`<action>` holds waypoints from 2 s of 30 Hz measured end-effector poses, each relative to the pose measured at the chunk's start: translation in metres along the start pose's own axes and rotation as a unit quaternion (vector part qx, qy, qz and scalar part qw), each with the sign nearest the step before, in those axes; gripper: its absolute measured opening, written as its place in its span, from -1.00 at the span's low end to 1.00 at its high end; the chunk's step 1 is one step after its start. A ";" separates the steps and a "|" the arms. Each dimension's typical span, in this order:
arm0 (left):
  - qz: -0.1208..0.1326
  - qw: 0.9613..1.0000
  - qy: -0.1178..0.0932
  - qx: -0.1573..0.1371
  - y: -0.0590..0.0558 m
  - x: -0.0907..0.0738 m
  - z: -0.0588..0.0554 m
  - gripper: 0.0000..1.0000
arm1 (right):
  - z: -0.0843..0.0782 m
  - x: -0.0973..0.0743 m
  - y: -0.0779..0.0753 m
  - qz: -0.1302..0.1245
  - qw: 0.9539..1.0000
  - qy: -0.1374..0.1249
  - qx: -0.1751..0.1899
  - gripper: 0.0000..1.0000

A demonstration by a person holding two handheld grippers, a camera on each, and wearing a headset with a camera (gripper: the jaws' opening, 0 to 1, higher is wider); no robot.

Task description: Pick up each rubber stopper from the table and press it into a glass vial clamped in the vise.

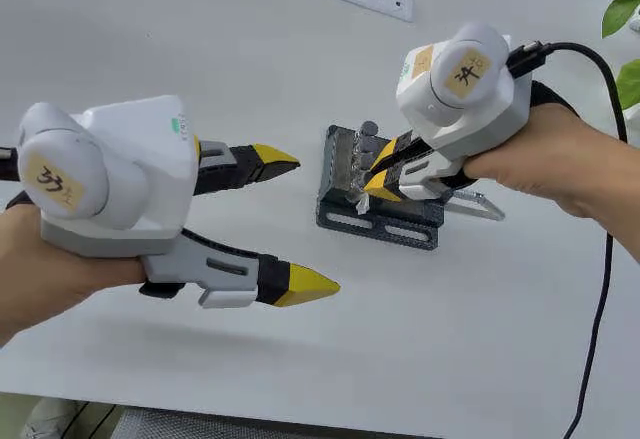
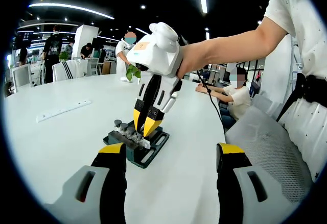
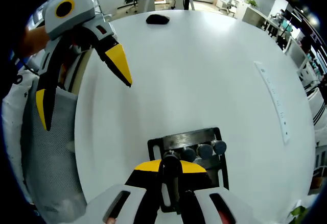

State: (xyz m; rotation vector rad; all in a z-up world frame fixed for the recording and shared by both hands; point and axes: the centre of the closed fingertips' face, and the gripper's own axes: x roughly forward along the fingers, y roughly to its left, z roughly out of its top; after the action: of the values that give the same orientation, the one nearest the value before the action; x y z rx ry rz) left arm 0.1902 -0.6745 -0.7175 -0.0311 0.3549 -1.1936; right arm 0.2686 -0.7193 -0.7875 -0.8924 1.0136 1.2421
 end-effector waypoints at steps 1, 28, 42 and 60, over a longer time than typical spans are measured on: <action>0.000 1.000 0.000 0.000 0.000 0.000 0.000 0.40 | 0.000 0.000 0.000 0.000 1.000 0.000 0.000 -0.85; -0.001 1.000 -0.003 -0.001 0.001 -0.002 0.001 0.39 | 0.000 0.000 0.000 0.030 0.994 0.090 0.053 -0.88; -0.002 1.000 -0.004 -0.005 0.001 0.000 0.000 0.38 | 0.001 -0.001 0.002 0.032 0.993 0.096 0.056 -0.88; -0.005 1.000 -0.005 -0.005 -0.001 0.003 0.003 0.37 | -0.001 -0.002 -0.001 0.021 0.994 0.098 0.046 -0.86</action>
State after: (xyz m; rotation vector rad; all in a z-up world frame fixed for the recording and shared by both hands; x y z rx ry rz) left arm 0.1913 -0.6784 -0.7149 -0.0473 0.3519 -1.2015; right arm 0.2695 -0.7205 -0.7860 -0.9398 1.2412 1.1487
